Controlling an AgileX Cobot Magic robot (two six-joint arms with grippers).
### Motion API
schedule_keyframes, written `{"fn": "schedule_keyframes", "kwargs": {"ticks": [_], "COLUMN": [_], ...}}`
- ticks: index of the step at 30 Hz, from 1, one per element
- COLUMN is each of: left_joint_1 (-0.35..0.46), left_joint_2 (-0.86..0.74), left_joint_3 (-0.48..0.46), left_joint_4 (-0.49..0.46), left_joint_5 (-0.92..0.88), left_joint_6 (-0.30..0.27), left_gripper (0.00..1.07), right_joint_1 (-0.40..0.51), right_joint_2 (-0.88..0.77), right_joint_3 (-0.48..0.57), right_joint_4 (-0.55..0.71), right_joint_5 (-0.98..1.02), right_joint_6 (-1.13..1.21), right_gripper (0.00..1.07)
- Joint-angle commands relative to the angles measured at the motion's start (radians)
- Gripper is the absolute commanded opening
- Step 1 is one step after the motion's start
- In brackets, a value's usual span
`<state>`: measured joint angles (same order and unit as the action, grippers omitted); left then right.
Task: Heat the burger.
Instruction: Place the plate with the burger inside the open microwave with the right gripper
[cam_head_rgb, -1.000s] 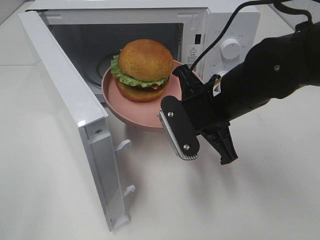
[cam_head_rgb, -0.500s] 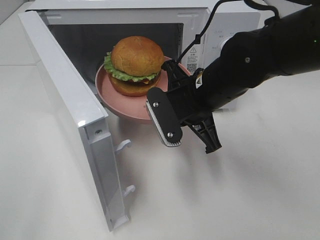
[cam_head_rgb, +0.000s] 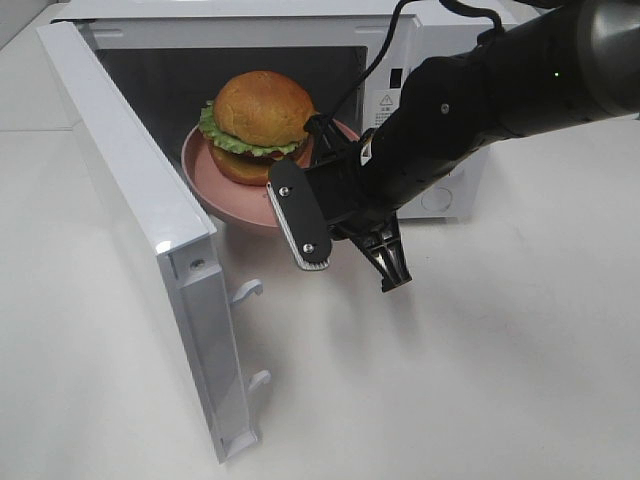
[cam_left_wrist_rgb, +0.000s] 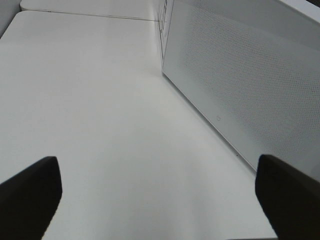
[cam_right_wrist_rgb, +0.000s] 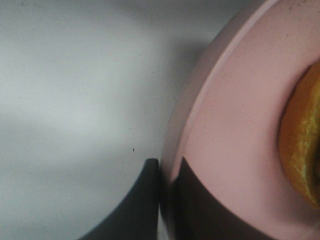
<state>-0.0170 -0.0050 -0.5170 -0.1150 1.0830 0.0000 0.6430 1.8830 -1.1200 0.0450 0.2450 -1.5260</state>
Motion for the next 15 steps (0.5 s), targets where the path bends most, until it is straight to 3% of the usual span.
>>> {"fn": "schedule_keyframes", "kwargs": {"ticks": [1, 15], "left_joint_1": [-0.001, -0.001], "left_joint_2": [-0.017, -0.017], "left_joint_3": [0.002, 0.002], "left_joint_4": [-0.003, 0.000], "left_joint_5": [-0.015, -0.015], "left_joint_6": [0.000, 0.000], "left_gripper": [0.98, 0.98], "right_joint_1": [0.001, 0.001], "right_joint_2": [0.018, 0.135], "right_joint_3": [-0.057, -0.250], "right_joint_4": [-0.009, -0.181], "right_joint_5": [-0.045, 0.016], "right_joint_6": [0.014, 0.265], "right_gripper": [0.00, 0.00]}}
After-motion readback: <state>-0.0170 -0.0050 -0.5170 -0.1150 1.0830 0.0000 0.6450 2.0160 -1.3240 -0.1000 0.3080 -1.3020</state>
